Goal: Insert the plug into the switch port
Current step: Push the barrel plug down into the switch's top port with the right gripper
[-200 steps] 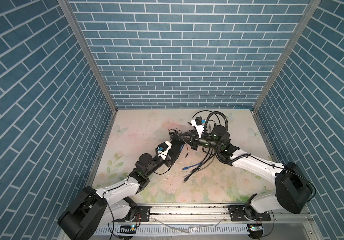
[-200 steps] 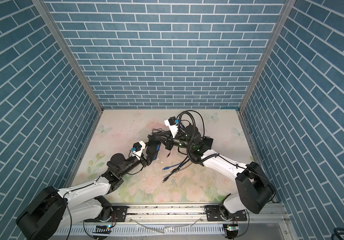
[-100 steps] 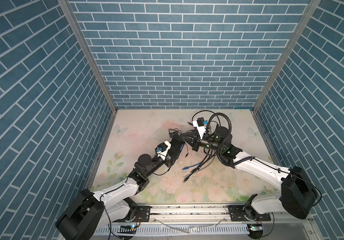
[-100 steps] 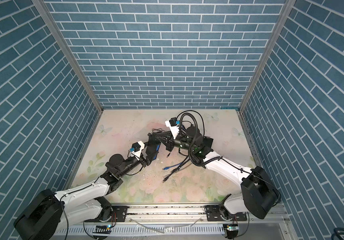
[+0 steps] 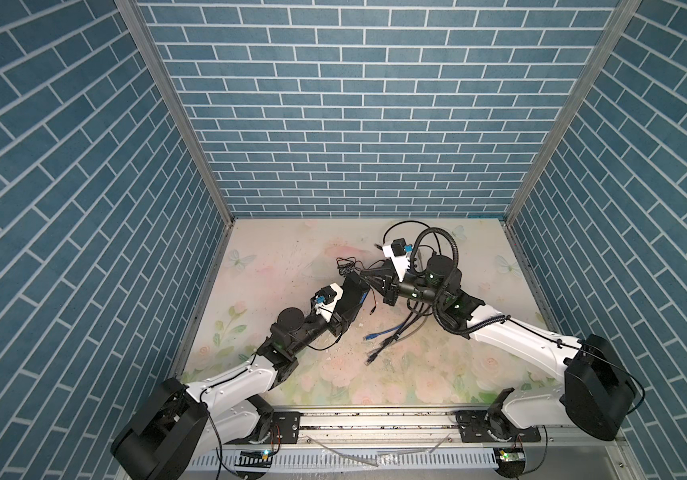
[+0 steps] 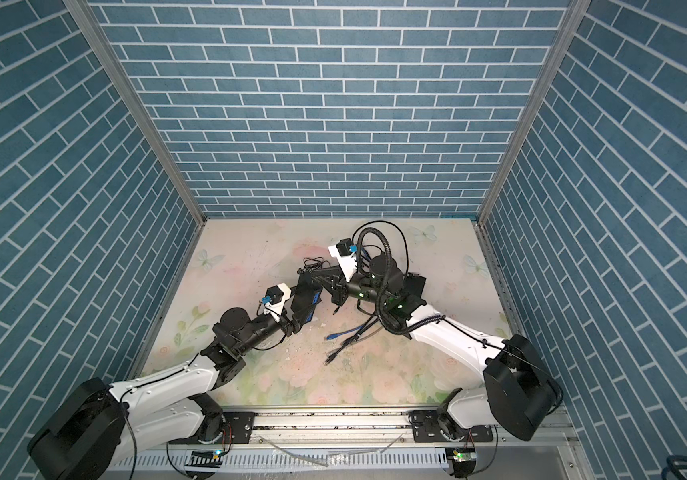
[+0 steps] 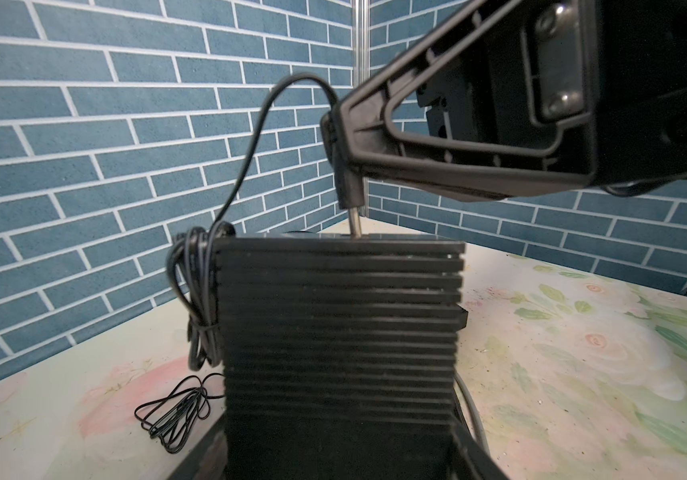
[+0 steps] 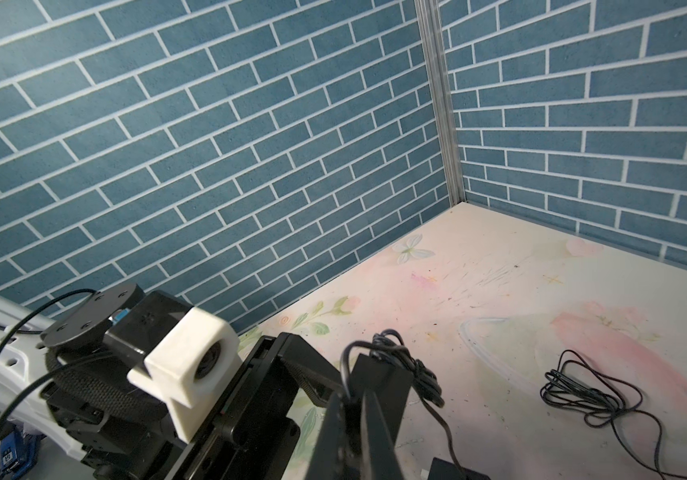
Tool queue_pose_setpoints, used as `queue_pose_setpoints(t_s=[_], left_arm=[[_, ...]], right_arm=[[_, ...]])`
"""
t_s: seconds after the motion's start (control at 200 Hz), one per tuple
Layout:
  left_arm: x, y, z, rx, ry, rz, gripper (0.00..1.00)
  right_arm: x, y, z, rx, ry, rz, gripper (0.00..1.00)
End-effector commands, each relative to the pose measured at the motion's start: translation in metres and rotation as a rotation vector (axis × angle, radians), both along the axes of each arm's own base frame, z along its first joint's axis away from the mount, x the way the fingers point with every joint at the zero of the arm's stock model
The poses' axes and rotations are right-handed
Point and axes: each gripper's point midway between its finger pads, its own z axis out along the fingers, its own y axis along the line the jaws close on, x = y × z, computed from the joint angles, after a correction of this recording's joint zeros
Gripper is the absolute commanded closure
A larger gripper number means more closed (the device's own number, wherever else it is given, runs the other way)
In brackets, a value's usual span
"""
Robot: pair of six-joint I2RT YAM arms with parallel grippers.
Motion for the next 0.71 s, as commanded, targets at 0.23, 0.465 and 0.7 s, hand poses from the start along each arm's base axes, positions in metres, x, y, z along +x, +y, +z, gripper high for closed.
queue_pose_setpoints(t_s=[0.23,0.465,0.7], left_arm=[[-0.007,0.019,0.129,-0.312,-0.351,0.049,0.75],[-0.008,0.016,0.14,-0.315,-0.372,0.031,0.75],[-0.011,0.017,0.156,-0.34,-0.424,0.027,0.75]], right_arm=[[-0.015,-0.001,-0.054,-0.065,0.165,0.021,1.0],[-0.019,0.005,-0.068,-0.115,0.181,0.037,1.0],[-0.026,0.008,-0.095,-0.19,0.238,0.055,1.0]])
